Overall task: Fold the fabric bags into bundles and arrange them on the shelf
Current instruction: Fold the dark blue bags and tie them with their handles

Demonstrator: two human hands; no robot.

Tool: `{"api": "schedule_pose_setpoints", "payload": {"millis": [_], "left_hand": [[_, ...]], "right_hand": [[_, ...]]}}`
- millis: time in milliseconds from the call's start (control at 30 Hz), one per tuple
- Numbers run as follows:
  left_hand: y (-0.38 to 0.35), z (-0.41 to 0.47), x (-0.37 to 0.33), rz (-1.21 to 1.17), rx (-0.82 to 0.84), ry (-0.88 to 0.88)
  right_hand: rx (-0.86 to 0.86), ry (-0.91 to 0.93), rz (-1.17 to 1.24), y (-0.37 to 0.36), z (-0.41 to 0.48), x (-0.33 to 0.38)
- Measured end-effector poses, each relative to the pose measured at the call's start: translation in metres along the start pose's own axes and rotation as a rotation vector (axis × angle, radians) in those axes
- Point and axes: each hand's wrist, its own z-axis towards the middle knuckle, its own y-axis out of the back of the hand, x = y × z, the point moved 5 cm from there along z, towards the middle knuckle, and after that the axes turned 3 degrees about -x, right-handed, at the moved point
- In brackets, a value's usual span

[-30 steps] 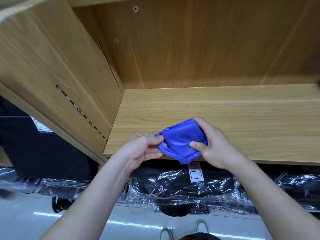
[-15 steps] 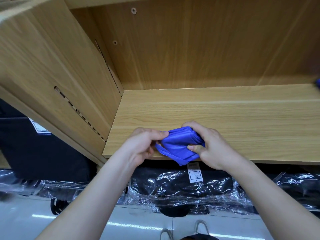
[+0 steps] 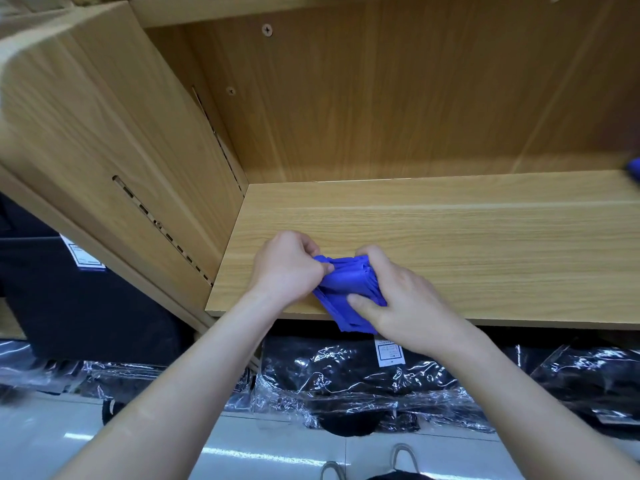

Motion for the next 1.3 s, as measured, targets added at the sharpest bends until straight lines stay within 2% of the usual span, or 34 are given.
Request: {"api": "schedule_pose_setpoints", "payload": {"millis": [133,200,333,367,400,500,633,767,833,900,967,1033,1067,1133,1200,1300], "left_hand": [[-0.006,-0.009,0.0,-0.037,-0.024,0.014],[-0.006,-0.013,-0.002,0.01,-0.029,-0.024],[-0.005,-0.024,-0.019,0.247,-0.034,-0.21],[-0.004,-0.023,-0.02,0.238,-0.015,-0.193],[-0.002,-0.02,-0.017,0.173,0.02,-0.141],[0.002,-0.012,-0.01,-0.22,0.121,0.065],[0.004,-0.014,-0.012,-0.31,0.147,0.071],[0.005,-0.013,-0.01,-0.479,0.175,0.169],[0.004,-0.013,-0.011,-0.495,0.19,0.149],[0.002,-0.014,-0.019,-0.475,0.189,0.052],[0.003,-0.014,-0.026,-0.308,0.1,-0.083],[0.004,-0.021,-0.037,-0.129,0.001,-0.214],[0.004,-0.028,-0.042,-0.125,-0.023,-0.275],[0.003,-0.042,-0.052,-0.263,0.008,-0.361],[-0.001,-0.047,-0.057,-0.37,0.046,-0.379],[-0.006,-0.042,-0.041,-0.427,-0.072,-0.322]], "right_hand": [[-0.207,-0.079,0.189,-0.003,0.004,-0.003],[-0.24,-0.049,0.146,-0.005,0.006,-0.001],[-0.257,0.024,0.022,-0.002,0.008,0.004],[-0.256,0.054,0.012,-0.002,0.008,0.006],[-0.249,0.089,0.005,-0.002,0.009,0.008],[-0.183,0.197,-0.029,-0.006,0.011,0.015],[-0.174,0.297,-0.071,-0.01,0.013,0.017],[-0.177,0.369,-0.133,-0.013,0.011,0.017],[-0.16,0.302,-0.051,-0.011,0.014,0.011],[-0.168,0.131,0.117,-0.007,0.021,0.002],[-0.22,-0.025,0.274,-0.005,0.028,-0.005],[-0.275,-0.133,0.322,-0.008,0.031,-0.01],[-0.289,-0.191,0.313,-0.011,0.031,-0.015],[-0.318,-0.316,0.305,-0.012,0.028,-0.028],[-0.351,-0.341,0.38,-0.011,0.025,-0.033],[-0.373,-0.249,0.509,-0.007,0.026,-0.019]]}}
